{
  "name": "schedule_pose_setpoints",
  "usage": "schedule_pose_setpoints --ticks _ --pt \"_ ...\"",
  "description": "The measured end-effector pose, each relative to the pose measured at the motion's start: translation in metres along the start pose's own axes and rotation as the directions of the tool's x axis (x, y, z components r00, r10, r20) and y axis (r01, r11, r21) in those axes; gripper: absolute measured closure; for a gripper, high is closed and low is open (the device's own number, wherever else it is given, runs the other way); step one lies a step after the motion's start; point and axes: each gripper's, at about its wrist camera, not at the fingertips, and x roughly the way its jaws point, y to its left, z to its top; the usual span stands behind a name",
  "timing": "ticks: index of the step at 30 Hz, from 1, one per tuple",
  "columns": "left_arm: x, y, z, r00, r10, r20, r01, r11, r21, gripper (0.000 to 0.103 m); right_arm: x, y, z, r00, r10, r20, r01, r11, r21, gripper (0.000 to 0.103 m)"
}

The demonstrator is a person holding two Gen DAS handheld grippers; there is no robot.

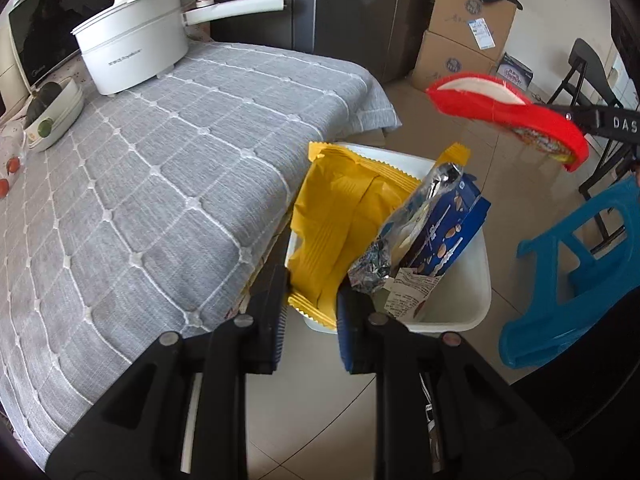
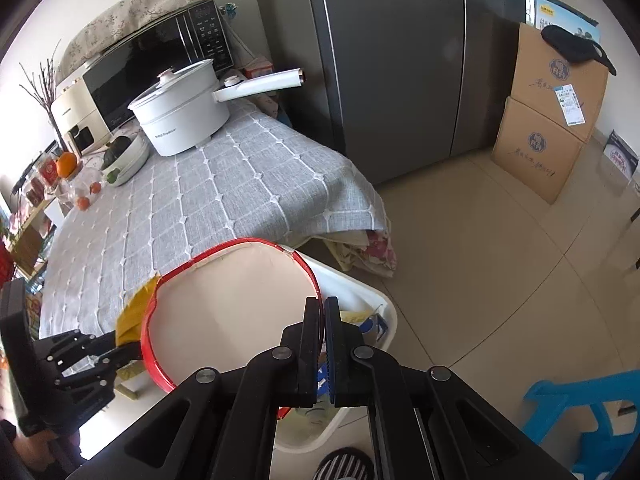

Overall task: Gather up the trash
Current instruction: 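Carry the snack bag and red bowl over the bin and release both tools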

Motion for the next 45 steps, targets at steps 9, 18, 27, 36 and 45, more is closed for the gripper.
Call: schedule_pose_setpoints --ticks 9,18,27,36,45 --pt "0.013 -0.025 0.004 1.000 0.008 -0.012 -0.007 0.998 0.061 0.076 -0.003 -0.018 -0.005 1.000 -0.021 -0.013 0.021 0.999 0.025 0.099" --pt "-0.004 -0.003 0.005 0.992 0.102 -0.073 -0.106 0.993 -0.060 0.018 0.001 -0.023 -0.009 0.999 -0.014 -0.036 0.015 0.999 0.044 0.099" --pt "-0.021 0.028 -0.002 0.991 0.129 -0.046 -0.135 0.981 -0.139 0.004 0.028 0.008 -0.010 0.995 -0.023 -0.093 0.020 0.999 -0.026 0.099" --pt "-0.030 0.053 -0.016 0.988 0.143 -0.052 -0.150 0.973 -0.176 0.003 0.049 0.044 -0.003 0.992 -0.033 -0.119 0.024 0.997 -0.075 0.098" --pt "-0.039 0.070 -0.020 0.992 0.118 -0.039 -0.124 0.962 -0.242 0.002 0.064 0.058 0.009 0.991 -0.047 -0.127 0.045 0.999 -0.016 0.083"
